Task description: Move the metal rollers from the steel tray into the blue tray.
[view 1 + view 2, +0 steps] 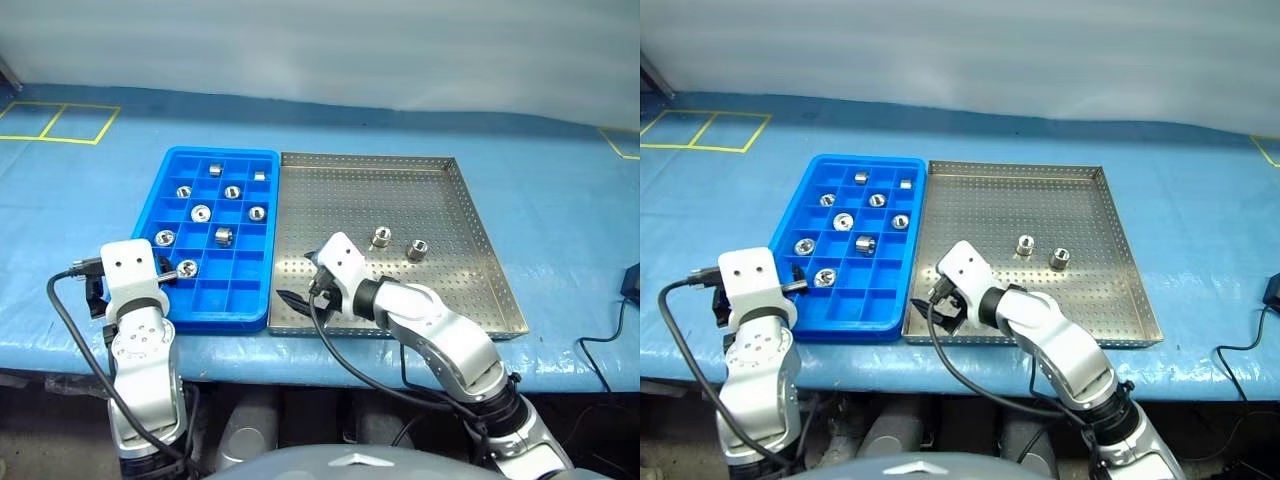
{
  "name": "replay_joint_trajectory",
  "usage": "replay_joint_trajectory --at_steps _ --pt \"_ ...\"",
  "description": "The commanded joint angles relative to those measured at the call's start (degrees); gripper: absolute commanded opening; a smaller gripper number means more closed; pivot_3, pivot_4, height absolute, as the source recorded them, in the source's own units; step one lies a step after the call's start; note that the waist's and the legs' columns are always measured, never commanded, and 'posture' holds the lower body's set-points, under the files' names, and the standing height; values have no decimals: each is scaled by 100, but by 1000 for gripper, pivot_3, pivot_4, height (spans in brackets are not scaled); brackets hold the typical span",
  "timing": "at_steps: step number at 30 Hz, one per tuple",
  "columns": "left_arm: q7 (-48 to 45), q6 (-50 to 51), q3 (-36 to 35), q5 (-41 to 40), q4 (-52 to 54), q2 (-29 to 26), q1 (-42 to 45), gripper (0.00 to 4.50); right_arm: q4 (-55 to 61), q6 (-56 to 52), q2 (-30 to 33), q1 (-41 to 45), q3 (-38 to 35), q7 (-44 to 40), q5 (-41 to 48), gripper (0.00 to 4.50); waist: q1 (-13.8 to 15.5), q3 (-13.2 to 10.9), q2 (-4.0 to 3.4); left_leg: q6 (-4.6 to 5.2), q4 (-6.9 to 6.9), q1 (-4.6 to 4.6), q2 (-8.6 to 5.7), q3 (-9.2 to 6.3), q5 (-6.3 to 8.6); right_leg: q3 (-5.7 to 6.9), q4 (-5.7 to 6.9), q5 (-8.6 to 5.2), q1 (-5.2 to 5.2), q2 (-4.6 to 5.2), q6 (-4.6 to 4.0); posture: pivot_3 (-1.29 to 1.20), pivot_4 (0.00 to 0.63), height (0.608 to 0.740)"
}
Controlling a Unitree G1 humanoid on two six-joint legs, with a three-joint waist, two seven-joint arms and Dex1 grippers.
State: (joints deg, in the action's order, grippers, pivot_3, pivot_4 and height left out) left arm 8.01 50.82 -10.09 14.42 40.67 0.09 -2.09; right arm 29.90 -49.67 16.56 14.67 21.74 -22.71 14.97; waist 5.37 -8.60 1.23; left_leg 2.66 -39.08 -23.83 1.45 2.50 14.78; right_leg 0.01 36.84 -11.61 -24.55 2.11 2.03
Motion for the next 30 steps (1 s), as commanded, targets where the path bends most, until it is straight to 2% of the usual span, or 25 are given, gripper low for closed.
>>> replay_joint_trajectory --at_steps 1,3,8,14,19,26,29,30 --pt "-561 -504 219 -561 187 -8 63 4477 -148 -81 -338 159 -588 724 -265 4500 -6 0 0 0 0 0 0 0 0 0 0 0 0 8 -1 223 150 740" --pt "-1046 -747 460 -946 241 -90 6 4477 -555 -112 -541 336 -857 1300 -621 4500 -20 -1 -1 -1 0 0 0 2 0 1 0 2 -1 11 -3 212 150 740" --pt "-2009 -1277 1227 -1519 302 -581 -238 4477 -1447 243 -920 718 -1401 1935 -925 4500 -75 -2 -4 -1 10 -2 -9 6 0 2 0 10 -7 10 -23 199 150 740" --pt "-3283 -923 2081 -2491 598 -1436 -502 4477 -2499 810 -1356 1099 -2010 2531 -1100 4500 -186 -11 -20 -1 20 -4 -9 7 0 2 0 6 -12 -10 -25 192 150 740" --pt "-3491 -806 2303 -2854 701 -1756 -563 4477 -2835 901 -1475 1006 -2072 2510 -1084 4500 -233 -16 -30 0 20 2 -8 7 0 0 1 -7 -8 -13 -5 194 150 740" --pt "-3297 -781 2354 -3004 716 -1807 -571 4477 -2899 850 -1537 796 -2070 2442 -1079 4500 -274 -20 -37 0 19 4 -8 7 0 -1 1 -8 -6 -13 -3 191 150 740" --pt "-3209 -738 2402 -2972 712 -1866 -538 4500 -2896 847 -1557 750 -2066 2443 -1099 3941 -285 -21 -40 0 20 4 -7 7 0 -2 1 -9 -6 -16 -1 187 150 740" --pt "-3179 -719 2414 -2962 713 -1878 -532 4500 -2880 841 -1562 735 -2066 2427 -1090 3630 -284 -22 -41 0 20 4 -7 7 0 -2 1 -9 -6 -16 -1 187 150 740"
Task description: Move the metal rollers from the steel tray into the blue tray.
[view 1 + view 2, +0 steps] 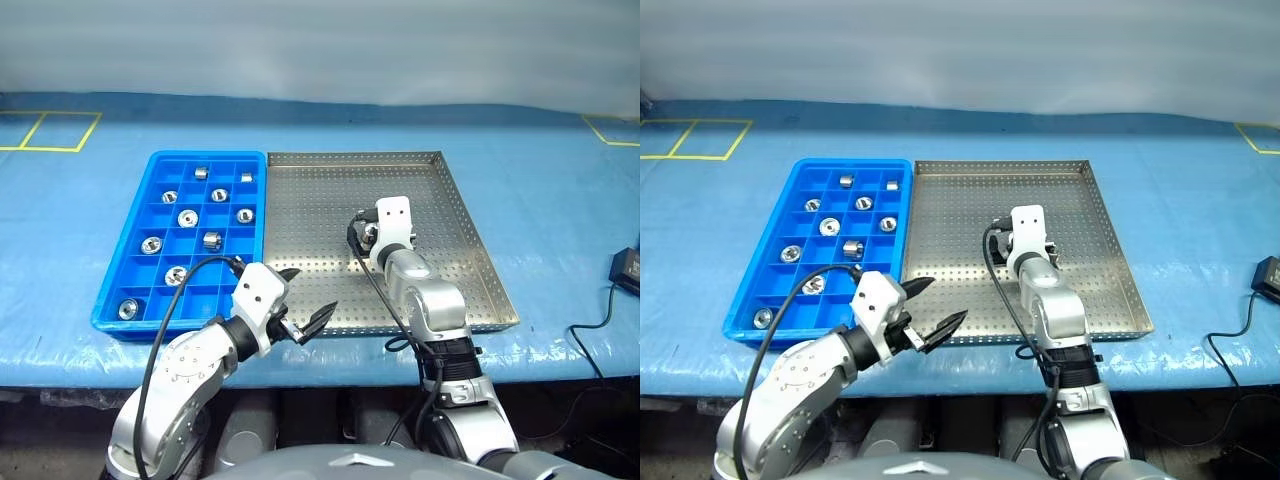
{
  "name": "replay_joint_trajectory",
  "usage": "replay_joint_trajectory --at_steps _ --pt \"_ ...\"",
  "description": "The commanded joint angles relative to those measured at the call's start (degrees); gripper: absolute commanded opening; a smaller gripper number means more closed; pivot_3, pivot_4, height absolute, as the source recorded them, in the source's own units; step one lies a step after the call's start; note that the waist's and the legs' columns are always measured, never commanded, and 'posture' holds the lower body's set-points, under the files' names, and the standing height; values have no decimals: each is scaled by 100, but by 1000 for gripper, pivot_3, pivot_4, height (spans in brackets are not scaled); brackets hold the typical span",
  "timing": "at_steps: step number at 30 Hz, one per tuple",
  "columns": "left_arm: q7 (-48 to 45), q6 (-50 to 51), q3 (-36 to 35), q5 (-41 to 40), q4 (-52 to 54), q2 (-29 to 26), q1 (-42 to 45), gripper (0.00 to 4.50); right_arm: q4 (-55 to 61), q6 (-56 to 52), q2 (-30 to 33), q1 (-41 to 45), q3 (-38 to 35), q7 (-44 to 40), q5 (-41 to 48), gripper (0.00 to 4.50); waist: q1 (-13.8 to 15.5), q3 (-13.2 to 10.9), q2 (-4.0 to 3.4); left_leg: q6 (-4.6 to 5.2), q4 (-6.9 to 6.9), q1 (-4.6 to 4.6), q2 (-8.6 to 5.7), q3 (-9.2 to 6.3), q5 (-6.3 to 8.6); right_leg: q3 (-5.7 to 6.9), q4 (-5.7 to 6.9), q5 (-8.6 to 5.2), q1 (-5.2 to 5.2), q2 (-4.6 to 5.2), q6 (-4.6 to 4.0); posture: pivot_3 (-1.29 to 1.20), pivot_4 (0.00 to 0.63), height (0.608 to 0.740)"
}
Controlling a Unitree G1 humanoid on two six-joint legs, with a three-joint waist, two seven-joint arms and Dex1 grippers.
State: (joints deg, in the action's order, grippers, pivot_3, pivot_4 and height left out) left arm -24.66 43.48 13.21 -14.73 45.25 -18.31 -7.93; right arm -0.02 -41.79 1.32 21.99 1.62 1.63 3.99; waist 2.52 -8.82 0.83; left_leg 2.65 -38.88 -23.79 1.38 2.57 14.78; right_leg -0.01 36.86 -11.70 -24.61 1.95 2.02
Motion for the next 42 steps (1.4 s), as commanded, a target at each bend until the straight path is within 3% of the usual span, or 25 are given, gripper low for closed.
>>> replay_joint_trajectory --at_steps 1,6,13,17,22,30,42 --pt "110 26 90 -48 253 -47 58 4500 120 51 -44 -2 -55 -19 16 3296 0 -1 -2 0 0 0 0 0 0 0 0 0 0 0 0 181 150 740" --pt "162 34 117 -96 188 -51 109 4500 221 -23 -67 -35 -46 -72 51 1687 -4 -2 -4 0 0 0 0 0 0 -1 0 0 0 0 1 173 150 740" --pt "618 -76 -87 -24 101 314 157 4500 537 -187 -72 179 153 -256 89 1685 -3 -4 -6 0 0 -1 0 0 0 -1 0 -1 0 0 1 194 150 740" --pt "1242 -178 -394 128 99 799 181 4500 822 -240 -185 602 420 -527 188 1685 0 -6 -10 0 0 -2 0 1 0 -2 0 1 -2 -1 4 235 150 740" --pt "1709 -263 -748 290 300 994 17 4500 910 -178 -349 1046 849 -922 244 1685 51 -6 -9 -2 3 -1 12 -12 -1 -2 2 2 0 -26 4 305 150 740" --pt "1803 -237 -1312 268 895 800 -661 4500 360 112 -692 1487 1413 -1425 251 1685 344 -7 -9 -19 20 -3 10 -31 -4 3 -3 1 -1 -31 -9 426 150 740" --pt "1788 -246 -1150 236 1052 716 -1030 4500 197 68 -665 1133 1611 -1808 295 1685 701 -8 -11 -36 21 -6 11 -52 -8 27 -4 -21 0 -29 -18 435 150 740"
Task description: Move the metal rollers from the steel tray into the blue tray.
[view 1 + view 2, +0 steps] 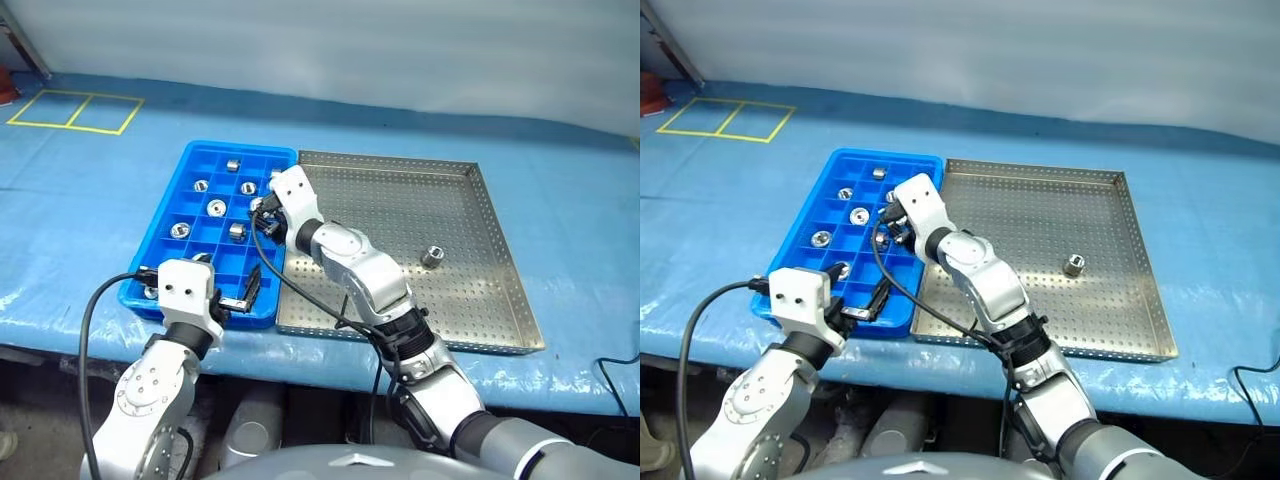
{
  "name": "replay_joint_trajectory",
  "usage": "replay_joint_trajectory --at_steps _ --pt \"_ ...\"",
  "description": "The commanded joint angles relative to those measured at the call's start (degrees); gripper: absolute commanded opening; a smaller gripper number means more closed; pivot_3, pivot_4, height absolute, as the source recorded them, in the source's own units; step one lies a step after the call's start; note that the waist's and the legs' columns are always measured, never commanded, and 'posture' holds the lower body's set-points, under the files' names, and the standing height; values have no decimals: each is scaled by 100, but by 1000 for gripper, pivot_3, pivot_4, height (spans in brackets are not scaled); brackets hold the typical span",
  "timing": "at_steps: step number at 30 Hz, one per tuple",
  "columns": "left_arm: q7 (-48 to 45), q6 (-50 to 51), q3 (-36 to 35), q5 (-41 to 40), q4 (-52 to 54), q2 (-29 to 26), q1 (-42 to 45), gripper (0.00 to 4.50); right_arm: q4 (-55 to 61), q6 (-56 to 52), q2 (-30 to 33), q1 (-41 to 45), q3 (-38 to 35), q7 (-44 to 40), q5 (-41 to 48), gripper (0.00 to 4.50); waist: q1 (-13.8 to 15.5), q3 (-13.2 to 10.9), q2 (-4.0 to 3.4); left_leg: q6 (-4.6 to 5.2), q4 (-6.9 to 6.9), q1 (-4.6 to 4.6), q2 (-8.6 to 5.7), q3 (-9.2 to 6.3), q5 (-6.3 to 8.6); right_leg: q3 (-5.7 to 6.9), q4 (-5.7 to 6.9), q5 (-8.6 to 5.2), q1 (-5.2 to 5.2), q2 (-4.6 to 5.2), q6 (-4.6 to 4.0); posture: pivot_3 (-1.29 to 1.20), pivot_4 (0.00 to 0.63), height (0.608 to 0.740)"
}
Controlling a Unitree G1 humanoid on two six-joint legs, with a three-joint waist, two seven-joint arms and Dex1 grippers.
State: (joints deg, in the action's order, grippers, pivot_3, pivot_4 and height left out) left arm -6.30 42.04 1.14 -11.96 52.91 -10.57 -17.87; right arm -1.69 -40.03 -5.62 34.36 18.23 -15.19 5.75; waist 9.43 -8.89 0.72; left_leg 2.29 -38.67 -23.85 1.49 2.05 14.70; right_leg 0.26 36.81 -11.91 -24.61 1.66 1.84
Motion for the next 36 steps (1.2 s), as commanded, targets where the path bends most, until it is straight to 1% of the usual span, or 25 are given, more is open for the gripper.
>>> replay_joint_trajectory --at_steps 1,6,12,16,22,26,30,31,33,36 --pt "-58 -124 63 -40 279 -69 -56 4500 469 -204 44 -163 -52 -169 177 1685 21 0 0 0 1 -3 0 0 0 0 0 -1 -2 0 -1 432 150 740" --pt "-154 -247 -51 -9 243 -234 -245 4500 1114 -646 293 -488 347 -561 312 1685 25 -1 -1 -6 16 -6 1 -4 3 5 -1 -6 -8 0 -11 419 150 740" --pt "-207 -270 -339 -70 270 -333 -441 4500 1253 -839 323 -661 598 -686 332 1685 40 0 -1 -28 55 4 4 -23 -10 33 -1 -24 -8 -2 -34 427 150 740" --pt "-232 -192 -235 -113 334 -343 -444 4500 1150 -817 322 -685 623 -646 293 1685 88 0 0 -40 62 4 5 -37 -17 46 0 -27 -6 -4 -38 422 150 740" --pt "-263 -135 -221 -157 332 -350 -326 4500 1003 -737 342 -702 419 -446 202 1685 101 0 0 -46 62 4 5 -38 -20 47 -1 -27 -5 -5 -37 399 150 740" --pt "-314 -98 -168 -198 253 -386 -142 4500 1163 -843 450 -769 260 -393 230 3031 94 0 0 -49 62 5 5 -40 -22 48 0 -27 -3 -6 -37 363 150 740" --pt "-420 -42 -64 -273 128 -481 101 4500 1636 -1032 620 -944 8 -375 333 4345 51 1 1 -50 60 5 3 -43 -23 47 -1 -27 0 -6 -37 313 150 740" --pt "-447 -25 -38 -289 102 -509 162 4500 1763 -1075 661 -989 -91 -327 340 4470 23 1 1 -50 60 5 3 -43 -23 47 -1 -27 -1 -6 -36 305 150 740" --pt "-524 3 15 -343 42 -561 299 4500 2034 -1177 701 -1091 -402 -127 334 4470 -36 1 2 -50 60 5 3 -43 -23 47 0 -27 0 -6 -37 269 150 740" --pt "-819 -16 226 -421 -130 -756 532 4500 2399 -1324 782 -1284 -1091 356 224 4470 -143 2 2 -50 59 5 2 -43 -24 46 1 -26 0 -6 -37 215 150 740"
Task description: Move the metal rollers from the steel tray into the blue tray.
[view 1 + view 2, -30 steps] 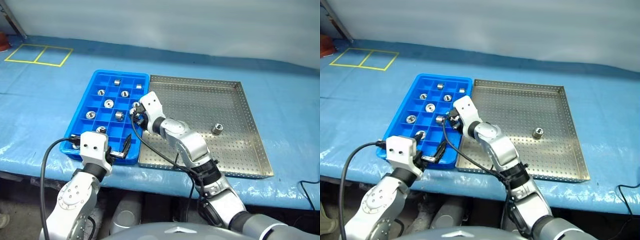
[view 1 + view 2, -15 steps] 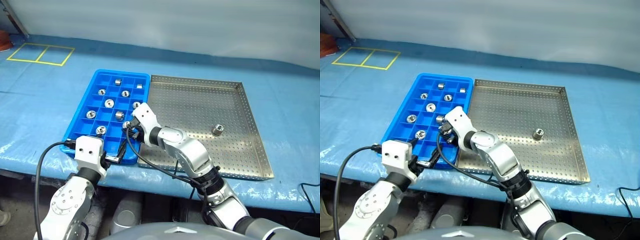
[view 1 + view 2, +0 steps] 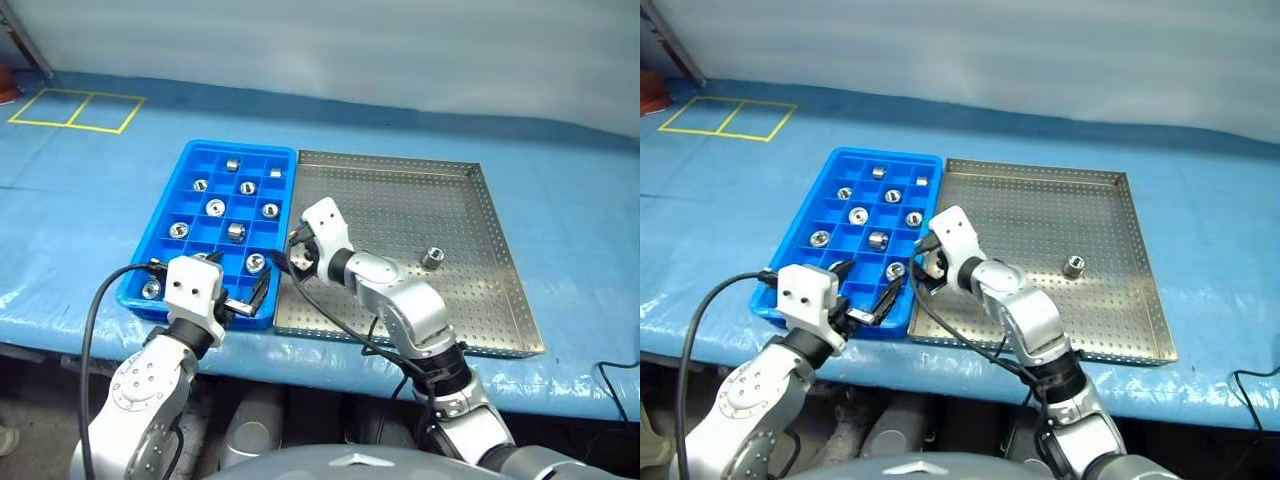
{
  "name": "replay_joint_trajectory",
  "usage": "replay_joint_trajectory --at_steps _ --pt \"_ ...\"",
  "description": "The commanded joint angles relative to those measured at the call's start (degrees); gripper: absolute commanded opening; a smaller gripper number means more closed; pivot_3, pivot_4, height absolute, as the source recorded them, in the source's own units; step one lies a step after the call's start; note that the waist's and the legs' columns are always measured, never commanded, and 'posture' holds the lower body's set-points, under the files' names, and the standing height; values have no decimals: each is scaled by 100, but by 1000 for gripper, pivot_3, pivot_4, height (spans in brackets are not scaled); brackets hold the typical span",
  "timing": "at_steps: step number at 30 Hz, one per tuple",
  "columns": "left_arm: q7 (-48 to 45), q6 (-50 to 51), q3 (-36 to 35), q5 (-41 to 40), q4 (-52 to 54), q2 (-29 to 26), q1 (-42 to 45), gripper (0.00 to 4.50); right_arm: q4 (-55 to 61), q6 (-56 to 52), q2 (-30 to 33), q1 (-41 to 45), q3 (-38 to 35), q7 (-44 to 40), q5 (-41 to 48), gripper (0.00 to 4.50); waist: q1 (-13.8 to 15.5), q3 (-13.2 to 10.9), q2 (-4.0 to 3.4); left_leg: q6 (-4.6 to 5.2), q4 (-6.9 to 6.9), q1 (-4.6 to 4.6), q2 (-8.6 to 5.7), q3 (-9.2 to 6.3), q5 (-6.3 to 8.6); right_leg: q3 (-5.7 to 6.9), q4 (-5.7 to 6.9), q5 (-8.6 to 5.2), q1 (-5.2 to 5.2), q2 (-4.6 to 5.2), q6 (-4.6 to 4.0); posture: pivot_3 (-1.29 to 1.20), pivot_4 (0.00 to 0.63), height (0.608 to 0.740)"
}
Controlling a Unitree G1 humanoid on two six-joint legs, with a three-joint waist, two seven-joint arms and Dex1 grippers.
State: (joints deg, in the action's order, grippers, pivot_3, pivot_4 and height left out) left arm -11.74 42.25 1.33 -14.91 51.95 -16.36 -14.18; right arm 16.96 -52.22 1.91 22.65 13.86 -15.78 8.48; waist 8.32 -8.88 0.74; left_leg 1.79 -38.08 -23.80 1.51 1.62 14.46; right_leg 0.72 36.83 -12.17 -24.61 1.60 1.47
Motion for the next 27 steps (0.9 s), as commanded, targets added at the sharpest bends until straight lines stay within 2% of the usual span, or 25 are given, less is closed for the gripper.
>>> replay_joint_trajectory --at_steps 1,7,13,27 --pt "-410 -54 335 -141 -123 -261 248 4500 609 -119 32 -179 -897 594 -87 4470 -74 1 1 0 0 0 0 -1 0 1 0 0 1 0 0 194 150 740" --pt "-897 -92 962 -301 -532 -442 737 4500 561 -49 -3 -421 -1606 1273 -273 4470 -420 1 -2 0 2 1 -1 5 -1 -9 1 1 0 -1 -1 102 150 740" --pt "-1183 -150 1313 -275 -832 -499 1124 4500 -110 339 -223 -509 -1712 1616 -389 4470 -731 2 -4 -3 7 16 8 10 -3 -20 12 7 2 -18 7 59 150 740" --pt "-1181 -192 1314 -211 -945 -445 1222 4500 -1135 1095 -356 -640 -1991 1993 -403 4470 -751 8 3 2 -7 26 3 23 -7 -46 11 9 13 -15 9 83 150 740"
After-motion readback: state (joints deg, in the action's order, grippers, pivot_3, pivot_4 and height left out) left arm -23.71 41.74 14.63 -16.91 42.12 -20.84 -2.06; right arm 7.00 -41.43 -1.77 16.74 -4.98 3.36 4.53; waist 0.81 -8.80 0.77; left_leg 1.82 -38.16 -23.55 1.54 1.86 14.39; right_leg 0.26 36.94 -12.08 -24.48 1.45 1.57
